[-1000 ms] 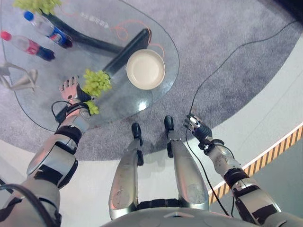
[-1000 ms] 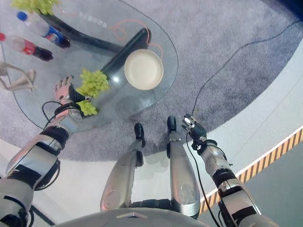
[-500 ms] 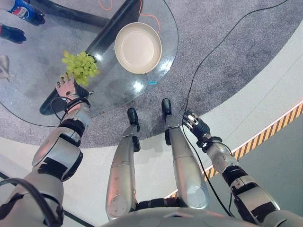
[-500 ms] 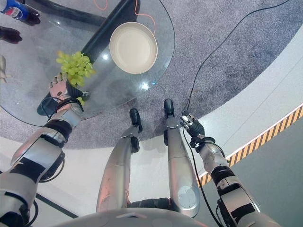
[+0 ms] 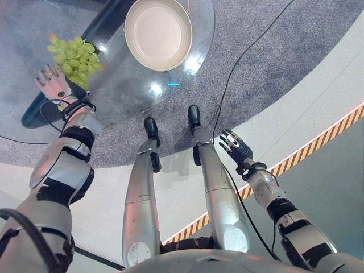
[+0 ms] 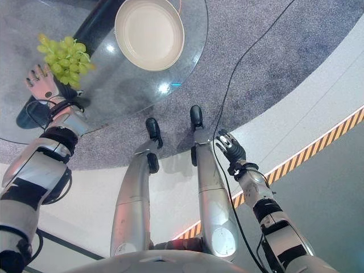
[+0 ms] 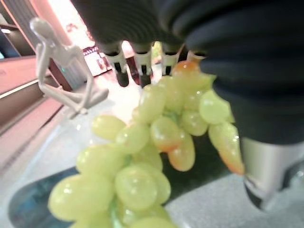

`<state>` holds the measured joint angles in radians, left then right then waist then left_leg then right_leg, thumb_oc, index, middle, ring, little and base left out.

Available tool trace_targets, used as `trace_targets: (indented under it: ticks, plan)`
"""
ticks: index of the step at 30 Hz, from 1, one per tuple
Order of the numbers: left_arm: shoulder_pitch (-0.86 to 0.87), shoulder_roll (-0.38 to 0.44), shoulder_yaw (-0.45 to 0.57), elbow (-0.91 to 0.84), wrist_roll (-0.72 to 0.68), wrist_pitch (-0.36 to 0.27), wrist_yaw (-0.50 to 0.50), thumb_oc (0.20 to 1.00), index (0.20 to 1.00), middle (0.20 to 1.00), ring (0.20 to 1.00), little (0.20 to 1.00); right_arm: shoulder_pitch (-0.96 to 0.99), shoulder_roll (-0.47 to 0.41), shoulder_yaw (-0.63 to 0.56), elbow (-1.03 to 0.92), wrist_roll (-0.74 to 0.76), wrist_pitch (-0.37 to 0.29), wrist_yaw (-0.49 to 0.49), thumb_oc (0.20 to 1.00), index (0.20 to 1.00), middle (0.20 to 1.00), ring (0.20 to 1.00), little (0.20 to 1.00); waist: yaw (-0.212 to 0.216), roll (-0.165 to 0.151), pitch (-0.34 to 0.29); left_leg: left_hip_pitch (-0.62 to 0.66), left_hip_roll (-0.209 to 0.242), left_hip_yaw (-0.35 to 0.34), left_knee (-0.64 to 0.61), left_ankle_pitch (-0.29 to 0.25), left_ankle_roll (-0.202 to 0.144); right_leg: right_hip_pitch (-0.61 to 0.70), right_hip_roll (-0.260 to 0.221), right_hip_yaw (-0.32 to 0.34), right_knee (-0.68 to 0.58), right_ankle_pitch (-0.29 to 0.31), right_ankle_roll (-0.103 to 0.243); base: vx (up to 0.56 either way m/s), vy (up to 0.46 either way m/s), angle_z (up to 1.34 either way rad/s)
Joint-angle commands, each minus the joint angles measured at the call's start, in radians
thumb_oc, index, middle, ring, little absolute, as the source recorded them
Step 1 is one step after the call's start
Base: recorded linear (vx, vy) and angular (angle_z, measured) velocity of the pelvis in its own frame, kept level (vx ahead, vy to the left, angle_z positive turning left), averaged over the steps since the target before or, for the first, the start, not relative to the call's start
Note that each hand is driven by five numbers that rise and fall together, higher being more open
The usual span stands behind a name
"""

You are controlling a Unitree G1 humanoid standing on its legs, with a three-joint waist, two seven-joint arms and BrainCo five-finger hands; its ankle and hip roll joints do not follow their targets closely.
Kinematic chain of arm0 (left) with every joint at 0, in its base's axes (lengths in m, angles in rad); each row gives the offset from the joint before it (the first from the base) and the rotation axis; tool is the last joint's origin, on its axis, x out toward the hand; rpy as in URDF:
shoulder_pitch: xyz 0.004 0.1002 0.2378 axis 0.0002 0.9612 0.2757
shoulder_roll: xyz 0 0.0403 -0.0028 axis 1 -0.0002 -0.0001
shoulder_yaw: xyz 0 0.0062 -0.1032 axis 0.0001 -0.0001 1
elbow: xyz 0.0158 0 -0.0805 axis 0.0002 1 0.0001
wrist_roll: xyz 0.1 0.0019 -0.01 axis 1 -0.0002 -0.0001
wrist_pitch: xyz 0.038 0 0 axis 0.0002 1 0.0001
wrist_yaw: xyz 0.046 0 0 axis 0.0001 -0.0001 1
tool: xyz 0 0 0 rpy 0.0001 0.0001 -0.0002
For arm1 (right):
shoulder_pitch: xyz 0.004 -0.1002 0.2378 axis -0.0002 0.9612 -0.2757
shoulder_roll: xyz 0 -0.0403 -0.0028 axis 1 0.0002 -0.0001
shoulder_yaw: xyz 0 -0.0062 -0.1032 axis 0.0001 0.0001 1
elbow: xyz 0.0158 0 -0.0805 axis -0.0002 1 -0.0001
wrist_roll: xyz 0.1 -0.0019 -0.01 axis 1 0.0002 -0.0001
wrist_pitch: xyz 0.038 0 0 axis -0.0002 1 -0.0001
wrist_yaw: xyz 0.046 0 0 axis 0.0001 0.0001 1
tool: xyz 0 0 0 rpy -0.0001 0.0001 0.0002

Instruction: Pick up fruits into the plate

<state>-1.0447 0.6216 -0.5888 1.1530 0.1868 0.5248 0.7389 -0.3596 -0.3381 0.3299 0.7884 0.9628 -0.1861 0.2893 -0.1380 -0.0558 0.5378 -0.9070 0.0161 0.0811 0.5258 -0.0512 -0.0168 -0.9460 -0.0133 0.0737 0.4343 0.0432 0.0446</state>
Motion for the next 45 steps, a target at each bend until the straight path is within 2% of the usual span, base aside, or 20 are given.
trace_targets:
  ticks: [1, 5, 17, 18, 19, 28, 45]
  plan:
    - [0.053, 0.065, 0.074, 0.031, -0.005, 0.072, 0.037, 1.0, 1.0, 1.0, 1.0, 1.0, 0.069, 0.0, 0.02, -0.071, 0.021, -0.03, 0.021, 1.0, 1.0, 1.0, 1.0, 1.0, 0.025, -0.006, -0.018, 0.072, -0.085, -0.094, -0.083, -0.011, 0.01, 0.026, 0.115, -0.058, 0.115, -0.106, -0.017, 0.0, 0.0, 0.0]
    - [0.062, 0.063, 0.091, 0.048, -0.077, 0.091, 0.075, 1.0, 1.0, 1.0, 1.0, 1.0, 0.063, 0.004, 0.022, -0.076, 0.018, -0.04, 0.015, 1.0, 1.0, 1.0, 1.0, 1.0, 0.028, -0.003, -0.018, 0.056, -0.089, -0.098, -0.078, -0.009, 0.006, 0.012, 0.11, -0.062, 0.114, -0.102, -0.019, 0.0, 0.0, 0.0]
    - [0.001, 0.074, 0.07, 0.119, -0.16, 0.125, 0.047, 1.0, 1.0, 1.0, 1.0, 1.0, 0.055, -0.003, 0.024, -0.073, 0.055, -0.051, 0.02, 1.0, 1.0, 1.0, 1.0, 1.0, 0.02, -0.016, -0.018, 0.002, -0.089, -0.095, -0.019, -0.035, 0.005, -0.034, 0.108, -0.071, 0.152, -0.108, -0.019, 0.0, 0.009, 0.03]
    - [0.001, 0.073, 0.068, 0.122, -0.161, 0.119, 0.048, 0.495, 0.495, 0.495, 0.495, 0.495, 0.056, -0.003, 0.023, -0.07, 0.055, -0.052, 0.024, 1.0, 1.0, 1.0, 1.0, 1.0, 0.019, -0.016, -0.018, 0.0, -0.088, -0.094, -0.017, -0.036, 0.005, -0.035, 0.107, -0.071, 0.153, -0.108, -0.019, 0.0, 0.0, 0.0]
    - [-0.002, 0.073, 0.067, 0.124, -0.153, 0.11, 0.046, 0.2, 0.2, 0.2, 0.2, 0.2, 0.057, -0.002, 0.023, -0.069, 0.054, -0.053, 0.024, 1.0, 1.0, 1.0, 1.0, 1.0, 0.019, -0.017, -0.018, -0.002, -0.087, -0.095, -0.014, -0.038, 0.005, -0.038, 0.109, -0.07, 0.156, -0.109, -0.018, 0.0, 0.0, 0.0]
    - [-0.009, 0.063, 0.06, 0.131, -0.148, 0.095, 0.054, 0.2, 0.2, 0.2, 0.2, 0.2, 0.055, -0.002, 0.03, -0.066, 0.052, -0.063, 0.026, 1.0, 1.0, 1.0, 1.0, 1.0, 0.015, -0.018, -0.018, -0.003, -0.09, -0.095, -0.015, -0.04, 0.005, -0.041, 0.114, -0.068, 0.152, -0.108, -0.018, 0.0, 0.0, 0.0]
    - [-0.006, 0.069, 0.065, 0.138, -0.119, 0.02, 0.034, 0.2, 0.2, 0.2, 0.2, 0.2, 0.06, -0.008, 0.028, -0.038, 0.047, -0.07, 0.063, 1.0, 1.0, 1.0, 1.0, 1.0, 0.012, -0.011, -0.018, 0.049, -0.087, -0.092, -0.056, -0.03, 0.007, 0.001, 0.12, -0.062, 0.125, -0.105, -0.02, 0.0, 0.0, 0.0]
